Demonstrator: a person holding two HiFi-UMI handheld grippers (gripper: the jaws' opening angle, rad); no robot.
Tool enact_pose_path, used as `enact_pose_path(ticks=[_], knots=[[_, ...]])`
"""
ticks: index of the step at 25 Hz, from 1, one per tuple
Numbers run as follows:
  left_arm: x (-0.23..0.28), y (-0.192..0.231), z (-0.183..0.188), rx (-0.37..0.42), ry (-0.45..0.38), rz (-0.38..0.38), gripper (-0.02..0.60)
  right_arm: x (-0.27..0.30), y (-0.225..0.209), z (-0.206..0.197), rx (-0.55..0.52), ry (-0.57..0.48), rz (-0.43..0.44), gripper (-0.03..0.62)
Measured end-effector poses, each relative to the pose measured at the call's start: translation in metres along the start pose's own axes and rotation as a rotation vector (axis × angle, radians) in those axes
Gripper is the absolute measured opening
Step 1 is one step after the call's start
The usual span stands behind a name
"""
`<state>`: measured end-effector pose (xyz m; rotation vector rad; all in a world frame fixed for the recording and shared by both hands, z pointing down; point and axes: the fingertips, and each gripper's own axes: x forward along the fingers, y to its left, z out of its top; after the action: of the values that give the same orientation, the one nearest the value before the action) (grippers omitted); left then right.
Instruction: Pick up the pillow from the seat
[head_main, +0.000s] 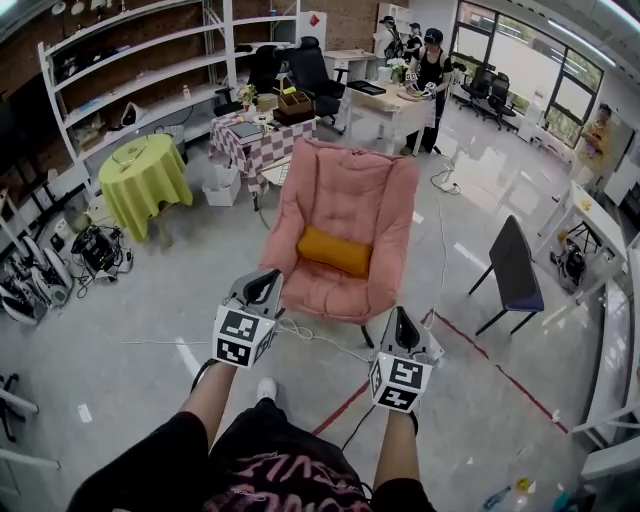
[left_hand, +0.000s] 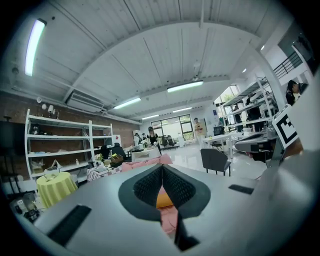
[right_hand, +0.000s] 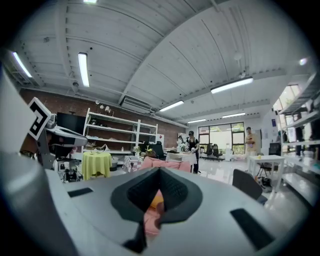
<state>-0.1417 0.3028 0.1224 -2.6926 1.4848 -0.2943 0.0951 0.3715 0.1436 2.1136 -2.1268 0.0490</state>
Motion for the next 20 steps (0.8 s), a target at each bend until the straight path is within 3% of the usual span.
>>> enact_pose_path(ticks=[20], knots=[[0.055, 0.027, -0.002, -0.032, -0.036, -0.008, 0.01, 0.061, 0.003, 0.003, -0.048, 0.019, 0.001, 0.02]])
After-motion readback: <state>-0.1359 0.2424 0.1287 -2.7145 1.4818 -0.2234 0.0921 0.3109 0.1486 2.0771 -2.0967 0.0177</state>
